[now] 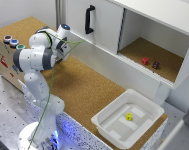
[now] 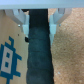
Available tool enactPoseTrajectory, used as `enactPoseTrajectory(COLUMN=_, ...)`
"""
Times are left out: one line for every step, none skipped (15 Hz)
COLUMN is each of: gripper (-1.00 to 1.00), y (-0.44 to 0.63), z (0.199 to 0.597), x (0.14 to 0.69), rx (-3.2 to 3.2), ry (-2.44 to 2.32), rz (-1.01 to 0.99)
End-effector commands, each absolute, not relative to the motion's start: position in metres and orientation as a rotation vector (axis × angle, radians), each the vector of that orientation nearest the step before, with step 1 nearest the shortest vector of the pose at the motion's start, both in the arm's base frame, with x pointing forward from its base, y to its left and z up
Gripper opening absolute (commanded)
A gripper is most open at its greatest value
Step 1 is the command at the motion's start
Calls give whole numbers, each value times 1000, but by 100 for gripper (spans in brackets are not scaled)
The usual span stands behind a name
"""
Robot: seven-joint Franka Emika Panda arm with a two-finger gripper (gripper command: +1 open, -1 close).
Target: Grasp the handle of the drawer and open it
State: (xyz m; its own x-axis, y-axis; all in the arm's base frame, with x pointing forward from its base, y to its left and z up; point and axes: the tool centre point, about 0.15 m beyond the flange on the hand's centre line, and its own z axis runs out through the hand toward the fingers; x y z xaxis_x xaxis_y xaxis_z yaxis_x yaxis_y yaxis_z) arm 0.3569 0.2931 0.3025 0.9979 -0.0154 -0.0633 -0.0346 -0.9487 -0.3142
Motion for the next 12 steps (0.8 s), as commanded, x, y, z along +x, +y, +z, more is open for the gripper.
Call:
enactPoseTrajectory(gripper=-100, y=227, z=266, x=342, rx=-2684, ry=80, rz=78)
enactPoseTrajectory(gripper=-100, y=217, z=265, x=343, rx=-2684, ry=89, rz=74)
enactPoseTrajectory(gripper=-100, y=207, z=264, x=344, rx=-2681, ry=97, rz=78)
enactPoseTrajectory(gripper=-100, y=196, z=264, x=345, rx=-2682, ry=107, rz=80)
enactPoseTrajectory(gripper=-100, y=186, z=263, x=346, rx=-2687, ry=114, rz=80)
enactPoseTrajectory(gripper=-100, y=174, z=263, x=348, rx=-2693, ry=124, rz=83)
enactPoseTrajectory(gripper=-100, y=164, z=264, x=349, rx=-2696, ry=132, rz=83)
enactPoseTrajectory(gripper=-100, y=155, z=264, x=351, rx=-2700, ry=143, rz=83)
enactPoseTrajectory(gripper=-100, y=145, z=264, x=353, rx=-2705, ry=160, rz=83)
enactPoseTrajectory(gripper=-100, y=136, z=265, x=355, rx=-2712, ry=168, rz=79)
enactPoseTrajectory(gripper=-100, y=125, z=268, x=358, rx=-2715, ry=182, rz=71)
enactPoseTrajectory(gripper=-100, y=118, z=269, x=359, rx=-2722, ry=193, rz=66)
